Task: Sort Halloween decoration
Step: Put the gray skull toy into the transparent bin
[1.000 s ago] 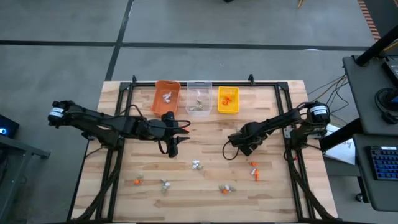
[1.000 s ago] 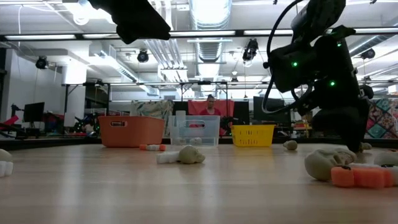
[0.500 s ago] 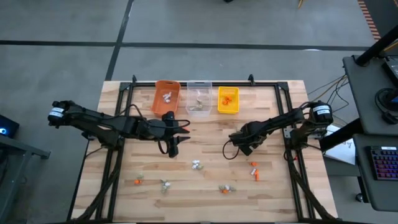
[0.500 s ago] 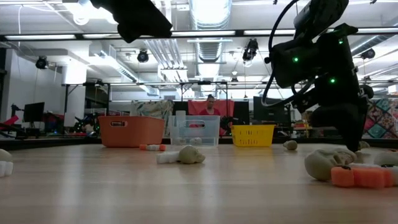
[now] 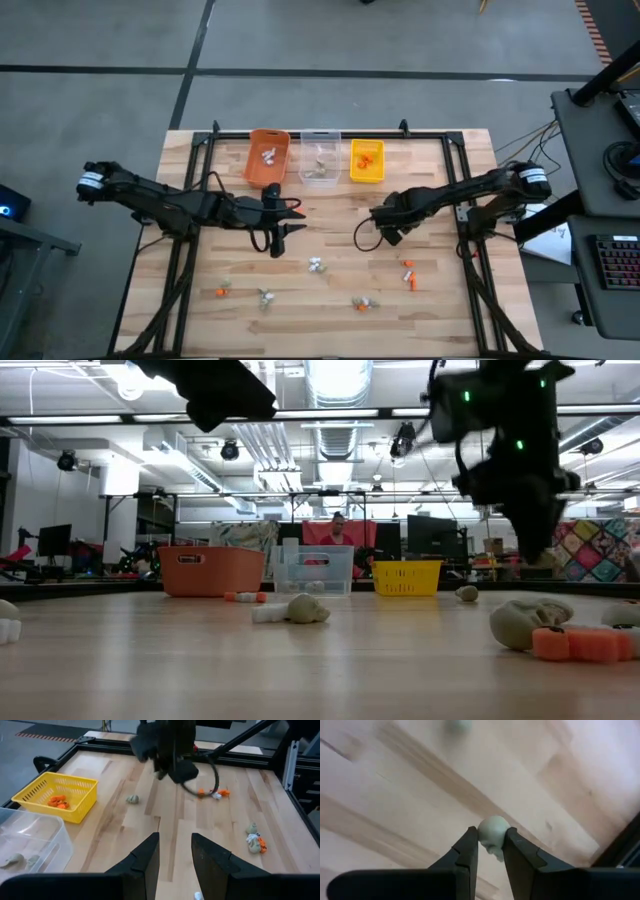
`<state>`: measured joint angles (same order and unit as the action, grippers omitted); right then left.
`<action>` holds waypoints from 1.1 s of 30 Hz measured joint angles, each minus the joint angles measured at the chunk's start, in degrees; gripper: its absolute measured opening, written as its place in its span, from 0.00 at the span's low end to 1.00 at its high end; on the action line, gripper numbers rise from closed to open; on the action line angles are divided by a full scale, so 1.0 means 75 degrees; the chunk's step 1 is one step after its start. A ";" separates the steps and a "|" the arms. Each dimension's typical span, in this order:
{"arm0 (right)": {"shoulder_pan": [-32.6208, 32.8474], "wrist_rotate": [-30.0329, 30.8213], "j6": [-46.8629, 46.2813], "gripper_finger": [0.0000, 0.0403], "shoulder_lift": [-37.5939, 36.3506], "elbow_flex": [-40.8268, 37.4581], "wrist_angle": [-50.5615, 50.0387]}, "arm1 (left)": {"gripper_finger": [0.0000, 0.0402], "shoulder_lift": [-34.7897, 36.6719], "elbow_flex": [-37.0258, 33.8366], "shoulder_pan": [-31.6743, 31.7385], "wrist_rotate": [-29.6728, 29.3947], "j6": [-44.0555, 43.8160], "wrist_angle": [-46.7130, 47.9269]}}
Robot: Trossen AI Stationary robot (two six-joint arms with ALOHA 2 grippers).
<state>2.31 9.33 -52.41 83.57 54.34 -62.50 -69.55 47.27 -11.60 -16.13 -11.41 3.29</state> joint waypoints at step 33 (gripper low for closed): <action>-0.2756 0.0677 0.5677 0.17 0.1677 0.1513 1.0402 | 0.24 0.1577 -0.2137 -0.0238 -0.0011 -0.0424 -0.2754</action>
<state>-18.36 14.40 -9.83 96.15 65.69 15.51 -57.73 31.24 -13.39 -16.22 -14.59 -17.36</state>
